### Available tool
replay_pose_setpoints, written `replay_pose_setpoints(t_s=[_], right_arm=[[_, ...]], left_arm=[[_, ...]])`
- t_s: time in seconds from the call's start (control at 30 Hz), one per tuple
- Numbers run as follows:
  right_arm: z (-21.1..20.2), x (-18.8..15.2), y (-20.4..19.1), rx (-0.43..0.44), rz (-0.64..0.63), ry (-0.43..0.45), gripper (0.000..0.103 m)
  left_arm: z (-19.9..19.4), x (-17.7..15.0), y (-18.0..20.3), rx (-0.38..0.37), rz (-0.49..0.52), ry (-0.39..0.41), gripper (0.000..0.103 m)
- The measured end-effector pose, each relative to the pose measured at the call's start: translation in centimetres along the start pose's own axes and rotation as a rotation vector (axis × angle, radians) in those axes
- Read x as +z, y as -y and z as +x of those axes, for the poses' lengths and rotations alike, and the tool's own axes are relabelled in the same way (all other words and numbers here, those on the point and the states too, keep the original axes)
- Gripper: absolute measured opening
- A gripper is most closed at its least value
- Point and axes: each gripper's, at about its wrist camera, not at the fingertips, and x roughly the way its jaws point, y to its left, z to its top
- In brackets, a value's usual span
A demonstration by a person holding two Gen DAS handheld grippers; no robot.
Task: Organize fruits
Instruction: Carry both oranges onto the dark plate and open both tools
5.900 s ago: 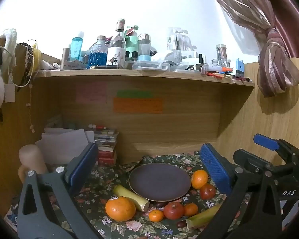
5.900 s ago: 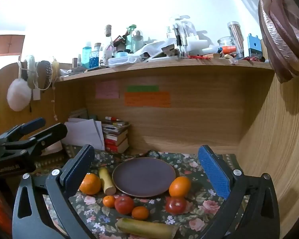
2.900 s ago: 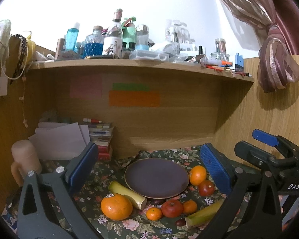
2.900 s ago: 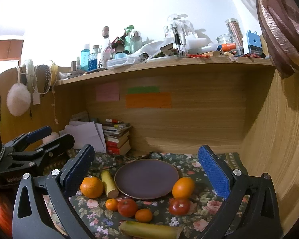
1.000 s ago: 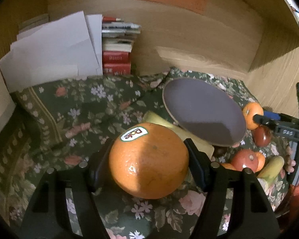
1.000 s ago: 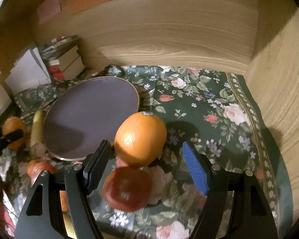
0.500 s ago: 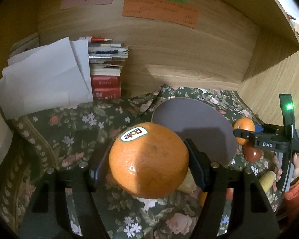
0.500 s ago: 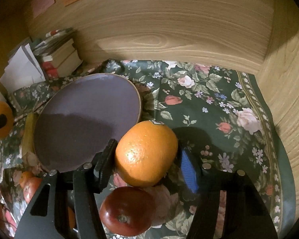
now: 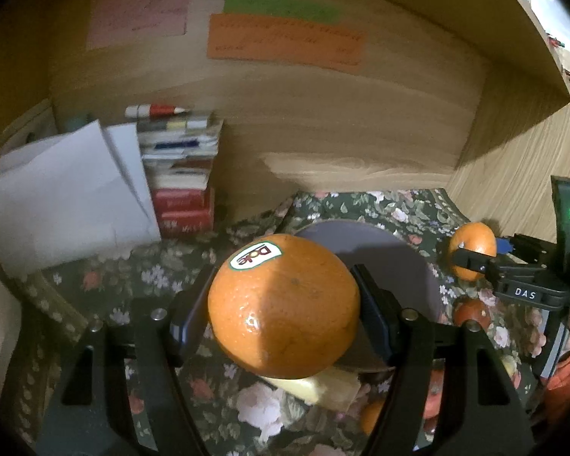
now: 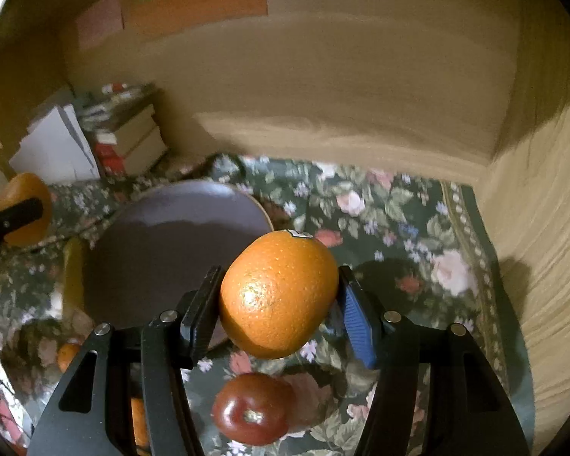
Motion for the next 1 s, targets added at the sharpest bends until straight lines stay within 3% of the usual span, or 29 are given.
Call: replay_pose_setpoints(t_s=[0.5, 1.0], right_arm=[[0.5, 3.2, -4.1, 0.077, -0.109, 0.054, 0.056], [7.6, 4.3, -4.7, 0.141, -0.156, -0.151, 0.056]], left_arm=[[3.0, 2.8, 1.8, -0.009, 0.022, -0.016, 0.070], [10.1, 3.2, 1.6, -0.024, 0.022, -0.188, 0.070]])
